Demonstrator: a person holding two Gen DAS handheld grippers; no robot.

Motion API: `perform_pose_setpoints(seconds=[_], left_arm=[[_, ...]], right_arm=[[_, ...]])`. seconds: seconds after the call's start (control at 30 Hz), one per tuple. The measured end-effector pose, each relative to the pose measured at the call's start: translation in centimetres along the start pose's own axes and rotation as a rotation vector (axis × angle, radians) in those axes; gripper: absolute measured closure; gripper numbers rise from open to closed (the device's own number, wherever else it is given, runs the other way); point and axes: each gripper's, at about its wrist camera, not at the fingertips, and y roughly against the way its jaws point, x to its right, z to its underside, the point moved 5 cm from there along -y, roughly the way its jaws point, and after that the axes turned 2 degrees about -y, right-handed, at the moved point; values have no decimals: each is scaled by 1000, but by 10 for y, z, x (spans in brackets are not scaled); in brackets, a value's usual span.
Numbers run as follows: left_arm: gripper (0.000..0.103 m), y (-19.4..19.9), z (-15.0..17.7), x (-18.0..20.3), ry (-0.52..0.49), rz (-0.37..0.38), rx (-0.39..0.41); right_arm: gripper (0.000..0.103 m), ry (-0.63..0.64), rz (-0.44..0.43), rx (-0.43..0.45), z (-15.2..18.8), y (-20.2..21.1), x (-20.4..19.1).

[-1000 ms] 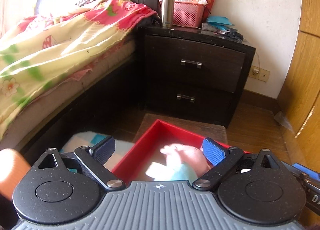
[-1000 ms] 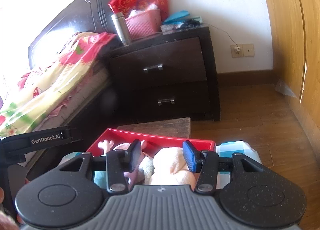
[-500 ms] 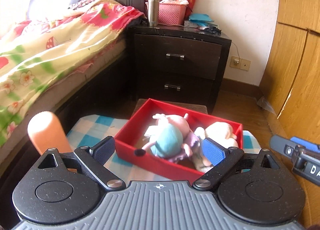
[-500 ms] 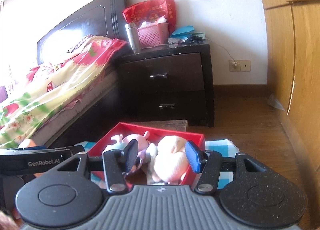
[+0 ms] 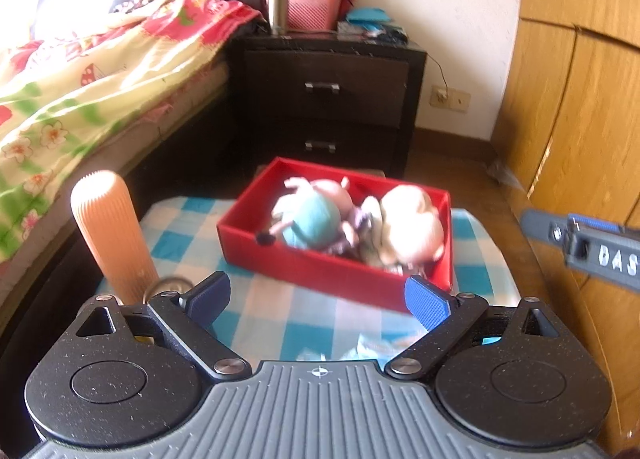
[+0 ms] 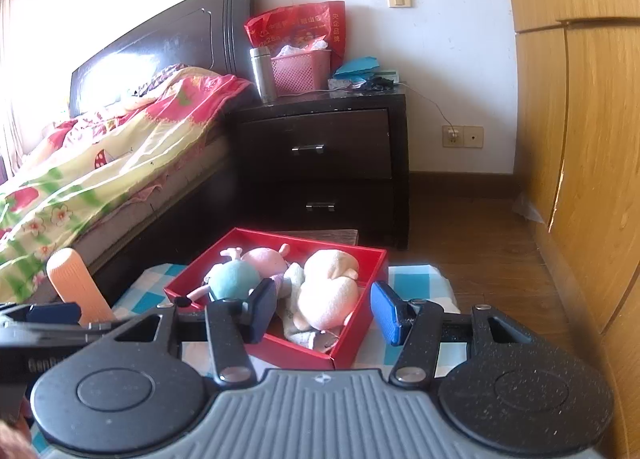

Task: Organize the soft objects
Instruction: 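Grasp the white sponge block with the left gripper while the right grasps the pink knitted item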

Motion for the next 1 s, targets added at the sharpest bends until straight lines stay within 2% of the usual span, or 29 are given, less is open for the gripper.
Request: perform_pose_setpoints(seconds=[0.2,0.37,0.67,1.0], left_arm=[[12,2,26,6,-25,17,-50],[12,0,55,12,-49,46,-121],[12,-13,105,29,-136,74,-248],[13,-32,142,61,-279,85,-340]], right_arm=[[72,18,3,-29,9,4,0],[72,35,1,-55,19,6,0],[71,26,9,-126,49,12,11],[71,15,0,-171,63,10,15]])
